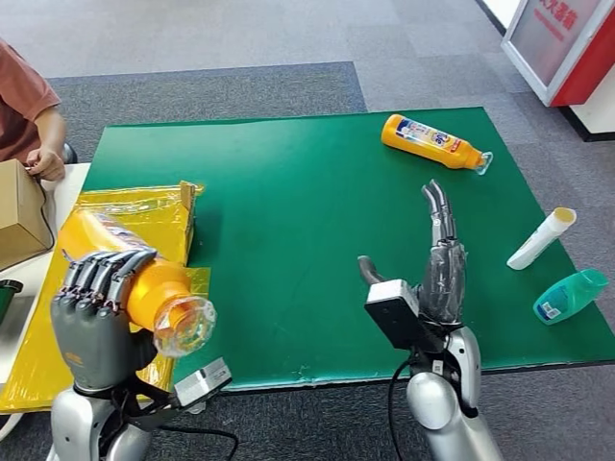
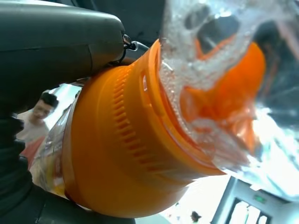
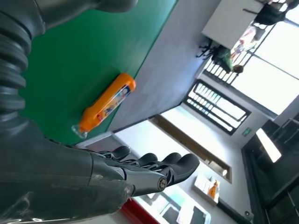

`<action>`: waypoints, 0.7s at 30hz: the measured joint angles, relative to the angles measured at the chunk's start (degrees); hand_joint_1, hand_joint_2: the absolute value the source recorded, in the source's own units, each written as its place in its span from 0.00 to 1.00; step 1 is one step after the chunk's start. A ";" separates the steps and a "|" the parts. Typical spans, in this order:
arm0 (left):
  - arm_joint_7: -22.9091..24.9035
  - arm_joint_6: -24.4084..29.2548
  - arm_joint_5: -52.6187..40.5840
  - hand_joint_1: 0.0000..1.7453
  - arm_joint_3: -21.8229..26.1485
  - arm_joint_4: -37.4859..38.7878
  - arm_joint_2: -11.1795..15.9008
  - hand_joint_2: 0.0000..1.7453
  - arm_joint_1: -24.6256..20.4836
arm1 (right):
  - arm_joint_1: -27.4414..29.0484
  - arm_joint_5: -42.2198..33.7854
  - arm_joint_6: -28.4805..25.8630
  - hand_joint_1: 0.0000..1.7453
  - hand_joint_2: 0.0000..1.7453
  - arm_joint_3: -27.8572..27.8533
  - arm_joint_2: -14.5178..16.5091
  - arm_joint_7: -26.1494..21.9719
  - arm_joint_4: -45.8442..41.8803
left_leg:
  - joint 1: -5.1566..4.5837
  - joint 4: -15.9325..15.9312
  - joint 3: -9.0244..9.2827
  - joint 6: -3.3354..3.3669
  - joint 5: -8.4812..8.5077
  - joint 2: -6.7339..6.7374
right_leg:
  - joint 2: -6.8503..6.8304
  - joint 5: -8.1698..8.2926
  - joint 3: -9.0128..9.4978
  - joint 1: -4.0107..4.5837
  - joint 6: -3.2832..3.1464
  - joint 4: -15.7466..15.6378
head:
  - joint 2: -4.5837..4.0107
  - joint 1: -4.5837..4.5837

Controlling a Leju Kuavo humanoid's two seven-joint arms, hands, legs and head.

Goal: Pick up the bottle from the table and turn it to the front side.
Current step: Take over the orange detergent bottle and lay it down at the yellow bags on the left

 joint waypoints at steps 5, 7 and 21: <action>4.31 0.15 -7.09 1.00 0.73 5.58 0.03 1.00 -0.11 | -0.31 -3.32 1.69 0.00 1.00 -0.03 0.00 -1.70 -2.41 | 0.00 0.00 0.00 -0.01 0.02 0.00 | 0.00 0.01 0.00 0.00 0.00 0.00 | 0.00 -0.01; 5.32 0.19 -7.86 1.00 1.30 7.80 0.09 1.00 -0.24 | -0.38 -3.94 1.85 0.00 1.00 -0.03 -0.05 -1.92 -3.27 | 0.00 0.00 0.00 -0.01 0.02 0.00 | 0.00 0.01 0.00 0.00 0.00 0.00 | 0.00 -0.01; -0.46 0.27 0.33 1.00 5.57 24.05 3.09 1.00 -3.56 | 0.23 -11.04 -0.64 0.00 1.00 -0.02 -3.04 -6.92 -10.46 | 0.00 0.00 0.00 0.01 0.02 0.01 | 0.01 0.00 -0.01 0.00 0.01 0.00 | 0.00 -0.01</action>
